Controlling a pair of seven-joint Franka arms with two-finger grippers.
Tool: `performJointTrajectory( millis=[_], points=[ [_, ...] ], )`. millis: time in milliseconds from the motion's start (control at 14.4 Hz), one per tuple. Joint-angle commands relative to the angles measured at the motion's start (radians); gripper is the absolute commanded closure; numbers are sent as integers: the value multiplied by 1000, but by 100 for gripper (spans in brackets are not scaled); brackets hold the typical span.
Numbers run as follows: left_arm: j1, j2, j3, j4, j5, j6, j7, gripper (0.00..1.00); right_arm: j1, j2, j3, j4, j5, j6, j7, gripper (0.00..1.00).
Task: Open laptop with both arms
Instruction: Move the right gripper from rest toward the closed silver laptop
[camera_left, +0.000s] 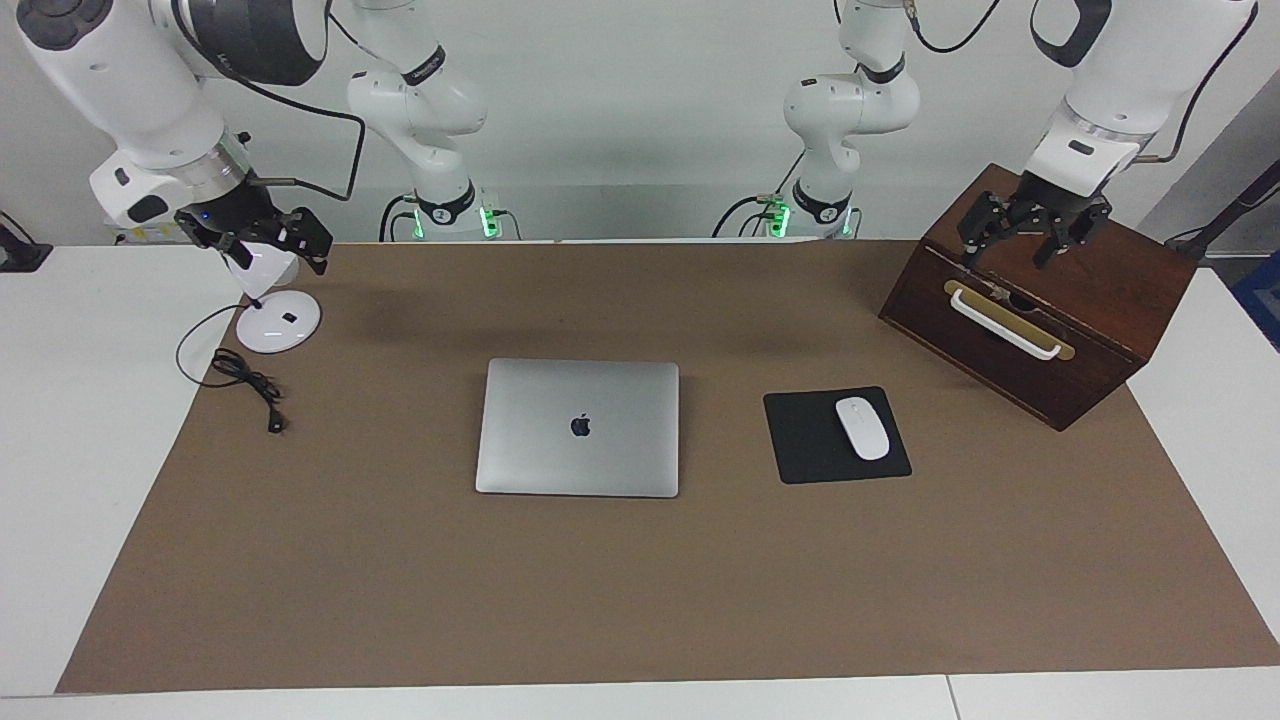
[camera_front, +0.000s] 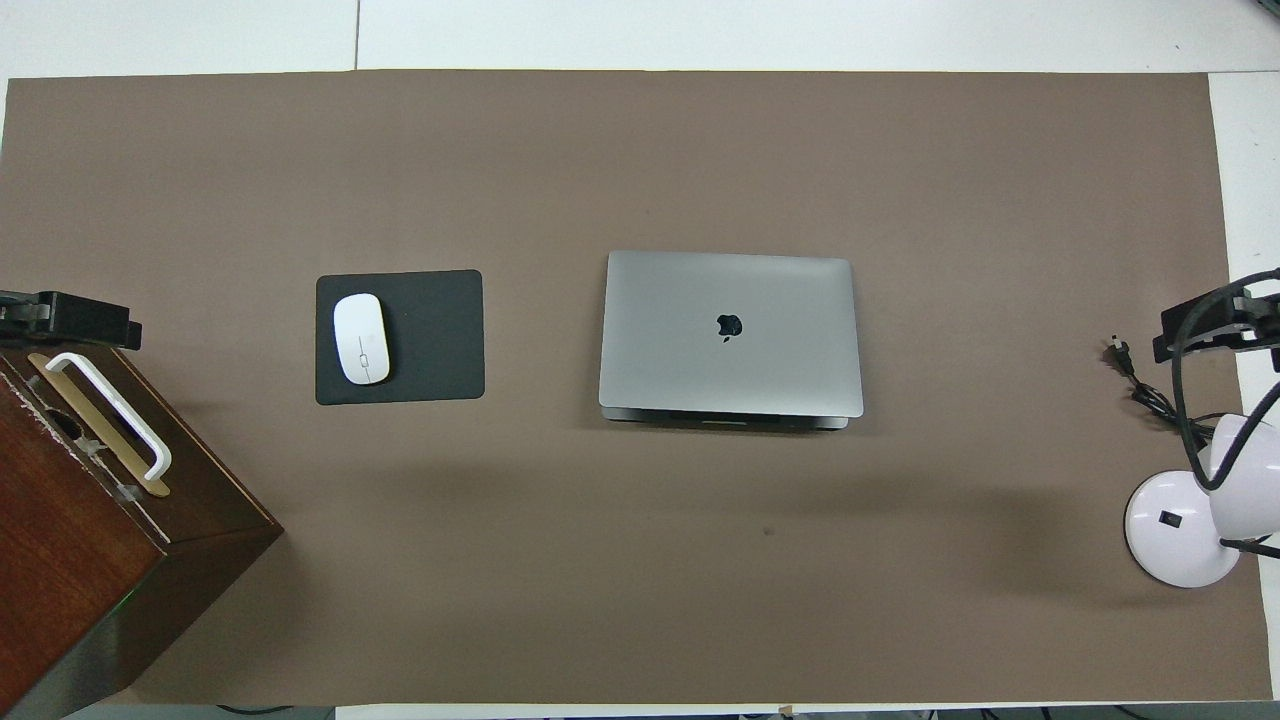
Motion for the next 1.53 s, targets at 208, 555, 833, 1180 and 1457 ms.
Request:
performJointTrajectory(
  millis=[208, 555, 833, 1180, 1457],
  points=[
    [-13, -23, 7, -27, 20, 1, -8, 0, -5, -26, 6, -28, -8, 9, 14, 0],
    [-13, -23, 7, -25, 19, 6, -8, 0, -8, -26, 6, -31, -6, 26, 11, 0],
    [-13, -23, 7, -25, 19, 3, -9, 0, -9, -18, 6, -106, 1, 201, -28, 0],
    [-12, -23, 7, -27, 19, 18, -15, 11, -11, 40, 7, -184, 27, 433, -98, 0],
    [-2, -22, 7, -27, 19, 27, -12, 100, -32, 71, 6, -316, 223, 627, -163, 0]
  ],
)
